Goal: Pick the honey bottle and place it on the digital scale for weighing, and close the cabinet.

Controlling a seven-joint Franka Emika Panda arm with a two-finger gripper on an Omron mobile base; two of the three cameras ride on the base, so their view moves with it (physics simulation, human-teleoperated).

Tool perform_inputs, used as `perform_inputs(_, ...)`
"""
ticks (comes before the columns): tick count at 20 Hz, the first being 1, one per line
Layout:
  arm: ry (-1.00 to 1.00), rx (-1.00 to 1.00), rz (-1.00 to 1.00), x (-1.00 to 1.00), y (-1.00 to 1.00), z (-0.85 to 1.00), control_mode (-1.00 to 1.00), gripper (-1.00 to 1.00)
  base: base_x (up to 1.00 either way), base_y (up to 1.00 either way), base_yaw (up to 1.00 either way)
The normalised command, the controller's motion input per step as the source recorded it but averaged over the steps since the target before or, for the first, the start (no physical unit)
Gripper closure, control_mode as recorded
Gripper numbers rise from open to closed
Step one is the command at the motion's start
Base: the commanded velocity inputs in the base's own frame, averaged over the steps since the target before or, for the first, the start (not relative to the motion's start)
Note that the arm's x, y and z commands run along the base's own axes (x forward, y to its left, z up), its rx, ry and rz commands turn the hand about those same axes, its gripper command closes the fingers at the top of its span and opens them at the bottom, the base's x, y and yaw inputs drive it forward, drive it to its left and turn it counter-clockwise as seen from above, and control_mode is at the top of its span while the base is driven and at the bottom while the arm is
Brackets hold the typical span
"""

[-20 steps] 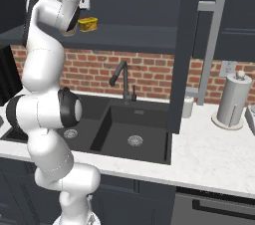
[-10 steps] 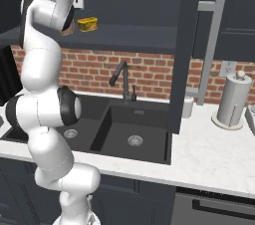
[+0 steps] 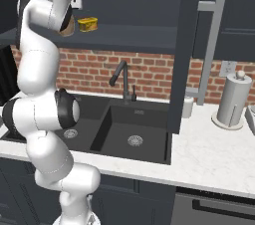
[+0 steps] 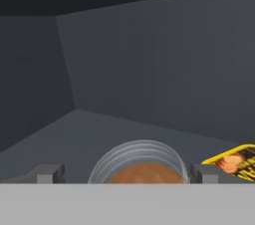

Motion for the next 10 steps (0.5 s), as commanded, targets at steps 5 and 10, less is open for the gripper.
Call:
perform_inputs(5, 0.00, 0.00, 0.00, -0.01, 0.00, -0.02, -1.00, -1.00, 0.00, 0.00, 0.00)
perform_inputs(10, 0.01, 0.00, 0.00, 0.33, -0.11, -0.05, -1.00, -1.00, 0.00, 0.00, 0.00)
